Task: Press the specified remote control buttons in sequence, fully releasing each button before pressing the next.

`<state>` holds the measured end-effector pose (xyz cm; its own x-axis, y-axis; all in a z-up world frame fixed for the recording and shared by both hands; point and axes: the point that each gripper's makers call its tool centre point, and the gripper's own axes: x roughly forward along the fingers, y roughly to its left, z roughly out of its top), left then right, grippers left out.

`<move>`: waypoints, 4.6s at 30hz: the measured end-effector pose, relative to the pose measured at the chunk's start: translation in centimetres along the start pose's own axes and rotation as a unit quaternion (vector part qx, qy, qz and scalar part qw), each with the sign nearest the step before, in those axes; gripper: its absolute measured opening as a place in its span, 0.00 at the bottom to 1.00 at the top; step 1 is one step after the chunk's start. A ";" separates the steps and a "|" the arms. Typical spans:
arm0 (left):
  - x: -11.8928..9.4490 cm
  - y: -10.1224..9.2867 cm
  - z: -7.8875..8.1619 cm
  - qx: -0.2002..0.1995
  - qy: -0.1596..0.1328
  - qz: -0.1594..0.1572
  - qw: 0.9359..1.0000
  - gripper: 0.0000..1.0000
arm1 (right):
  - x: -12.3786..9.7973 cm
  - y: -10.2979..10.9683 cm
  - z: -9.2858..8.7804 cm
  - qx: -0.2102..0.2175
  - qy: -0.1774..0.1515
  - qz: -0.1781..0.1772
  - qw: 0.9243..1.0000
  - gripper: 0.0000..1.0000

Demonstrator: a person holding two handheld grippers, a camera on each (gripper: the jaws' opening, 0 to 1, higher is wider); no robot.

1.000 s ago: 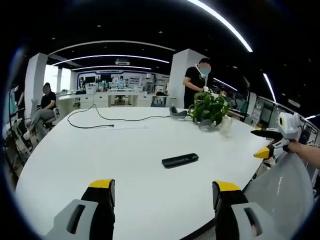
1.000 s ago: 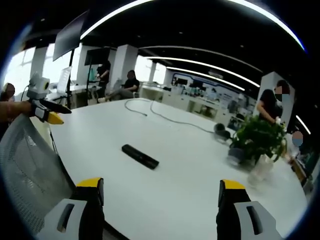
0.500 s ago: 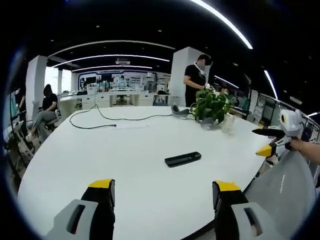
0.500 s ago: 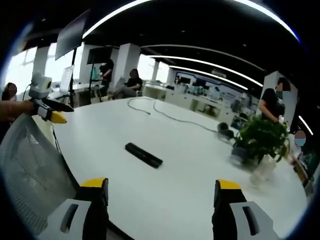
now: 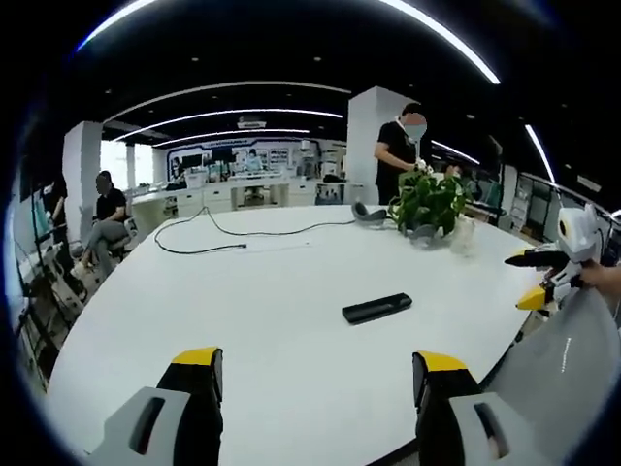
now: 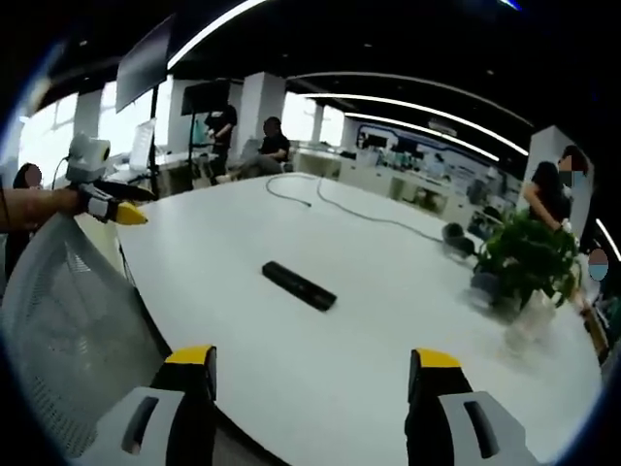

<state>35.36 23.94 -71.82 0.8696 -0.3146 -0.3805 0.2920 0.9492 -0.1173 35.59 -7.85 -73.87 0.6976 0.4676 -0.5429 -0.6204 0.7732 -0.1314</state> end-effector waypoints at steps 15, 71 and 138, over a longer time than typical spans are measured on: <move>2.0 -3.5 -1.7 0.068 0.119 -0.094 0.986 0.80 | -0.2 -0.7 -0.6 0.046 0.006 -0.009 0.999 0.77; 22.5 -7.0 -6.3 0.283 0.321 -0.279 0.860 0.58 | -0.5 -2.4 -3.2 0.074 0.066 -0.051 0.994 0.54; 15.8 -12.2 -11.1 0.407 0.342 -0.364 0.765 0.25 | -0.4 -1.8 -3.2 0.070 0.061 -0.031 0.995 0.50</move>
<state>41.10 7.49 -86.61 0.0283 -0.4145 -0.9096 0.9930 0.1162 -0.0220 35.34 -10.80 -76.04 0.6791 0.3676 -0.6353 -0.5157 0.8549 -0.0566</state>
